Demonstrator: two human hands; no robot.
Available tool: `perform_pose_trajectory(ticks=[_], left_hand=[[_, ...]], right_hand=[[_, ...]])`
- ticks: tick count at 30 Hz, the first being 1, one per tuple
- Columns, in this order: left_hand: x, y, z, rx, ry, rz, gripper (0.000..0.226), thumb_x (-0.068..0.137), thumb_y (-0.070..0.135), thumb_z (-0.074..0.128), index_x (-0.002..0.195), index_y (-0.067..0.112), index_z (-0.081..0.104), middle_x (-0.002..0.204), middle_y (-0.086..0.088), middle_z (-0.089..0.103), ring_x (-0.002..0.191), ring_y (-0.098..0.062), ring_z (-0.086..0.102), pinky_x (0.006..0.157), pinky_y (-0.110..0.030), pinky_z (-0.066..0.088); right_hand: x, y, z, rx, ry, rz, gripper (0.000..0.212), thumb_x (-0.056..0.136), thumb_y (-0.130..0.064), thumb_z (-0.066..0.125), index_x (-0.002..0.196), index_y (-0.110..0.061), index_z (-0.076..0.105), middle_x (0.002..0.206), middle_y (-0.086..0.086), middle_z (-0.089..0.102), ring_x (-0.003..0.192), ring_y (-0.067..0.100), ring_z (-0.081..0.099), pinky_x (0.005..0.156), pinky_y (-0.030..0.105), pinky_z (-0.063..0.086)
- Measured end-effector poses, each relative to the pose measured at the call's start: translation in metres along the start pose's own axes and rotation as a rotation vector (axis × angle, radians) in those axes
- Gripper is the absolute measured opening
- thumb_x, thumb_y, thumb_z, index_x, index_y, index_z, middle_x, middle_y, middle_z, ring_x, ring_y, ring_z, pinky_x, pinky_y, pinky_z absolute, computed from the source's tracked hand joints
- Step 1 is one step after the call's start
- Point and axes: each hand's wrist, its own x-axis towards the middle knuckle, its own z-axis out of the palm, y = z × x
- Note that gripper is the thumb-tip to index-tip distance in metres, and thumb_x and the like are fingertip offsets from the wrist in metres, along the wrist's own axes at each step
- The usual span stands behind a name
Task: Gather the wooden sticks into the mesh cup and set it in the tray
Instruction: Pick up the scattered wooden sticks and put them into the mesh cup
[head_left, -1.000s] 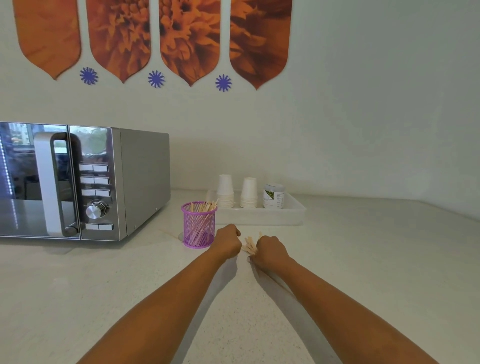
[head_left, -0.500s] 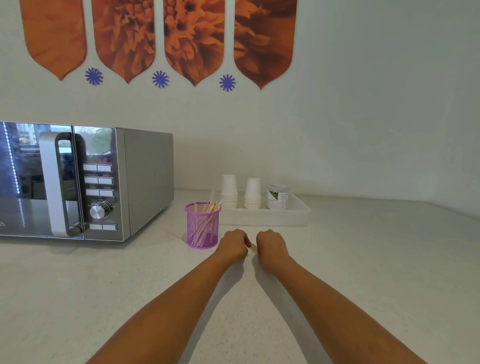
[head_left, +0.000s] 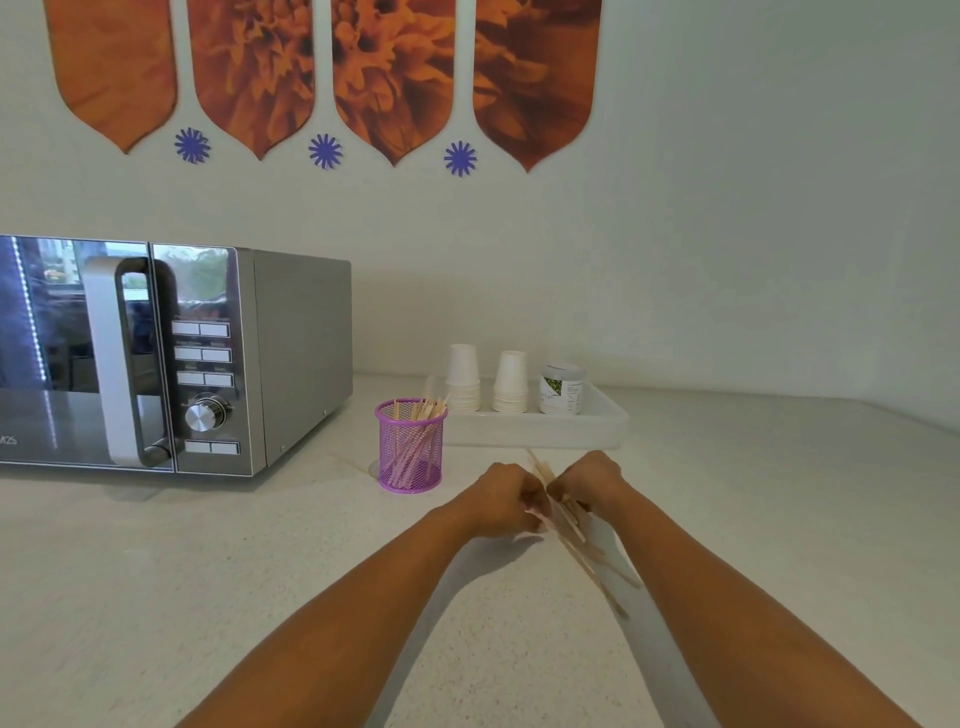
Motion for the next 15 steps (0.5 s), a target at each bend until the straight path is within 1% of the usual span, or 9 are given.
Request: perform_pose_trajectory(ticks=[2, 4, 6, 9, 12, 15], left_hand=[[0.000, 0.006, 0.004, 0.062, -0.046, 0.097, 0.037, 0.083, 0.010, 0.068, 0.120, 0.005, 0.065, 0.124, -0.013, 0.065, 0.114, -0.025, 0.060, 0.100, -0.030, 0.044], [0.001, 0.012, 0.008, 0.109, -0.108, 0.178, 0.041, 0.085, 0.005, 0.064, 0.126, 0.008, 0.061, 0.133, -0.011, 0.059, 0.123, -0.024, 0.054, 0.106, -0.031, 0.040], [0.003, 0.016, 0.011, 0.169, -0.157, 0.220, 0.045, 0.089, -0.001, 0.056, 0.133, 0.008, 0.054, 0.140, -0.012, 0.052, 0.130, -0.027, 0.049, 0.111, -0.035, 0.037], [0.004, 0.018, 0.014, 0.210, -0.160, 0.243, 0.050, 0.090, -0.004, 0.050, 0.138, 0.008, 0.047, 0.145, -0.011, 0.046, 0.134, -0.026, 0.043, 0.113, -0.037, 0.035], [0.004, 0.015, 0.016, 0.277, -0.150, 0.234, 0.046, 0.092, 0.005, 0.052, 0.138, 0.006, 0.044, 0.145, -0.012, 0.044, 0.134, -0.026, 0.041, 0.112, -0.034, 0.032], [0.005, 0.012, 0.017, 0.364, -0.255, 0.229, 0.046, 0.096, 0.002, 0.042, 0.142, 0.005, 0.039, 0.147, -0.014, 0.043, 0.134, -0.029, 0.042, 0.111, -0.036, 0.033]], right_hand=[[0.002, 0.000, -0.005, 0.036, -0.006, 0.041, 0.033, 0.070, -0.012, 0.076, 0.055, -0.010, 0.047, 0.056, 0.002, 0.049, 0.047, 0.011, 0.045, 0.043, 0.019, 0.036], [0.003, -0.001, -0.009, 0.044, -0.010, 0.065, 0.032, 0.070, -0.012, 0.075, 0.053, -0.008, 0.047, 0.056, 0.004, 0.050, 0.047, 0.012, 0.046, 0.045, 0.020, 0.039], [0.004, -0.001, -0.013, 0.028, 0.005, 0.071, 0.031, 0.070, -0.010, 0.073, 0.054, -0.008, 0.047, 0.056, 0.004, 0.050, 0.048, 0.012, 0.046, 0.045, 0.019, 0.039], [0.006, 0.003, -0.020, 0.003, 0.033, 0.072, 0.031, 0.071, -0.013, 0.073, 0.055, -0.009, 0.047, 0.056, 0.003, 0.050, 0.048, 0.011, 0.046, 0.045, 0.019, 0.038], [0.009, 0.008, -0.028, 0.002, 0.060, 0.070, 0.029, 0.069, -0.007, 0.071, 0.056, -0.009, 0.045, 0.057, 0.003, 0.048, 0.049, 0.013, 0.044, 0.047, 0.019, 0.037], [0.010, 0.013, -0.032, -0.003, 0.052, 0.079, 0.031, 0.070, -0.007, 0.071, 0.056, -0.009, 0.043, 0.057, 0.003, 0.045, 0.048, 0.012, 0.041, 0.045, 0.018, 0.035]])
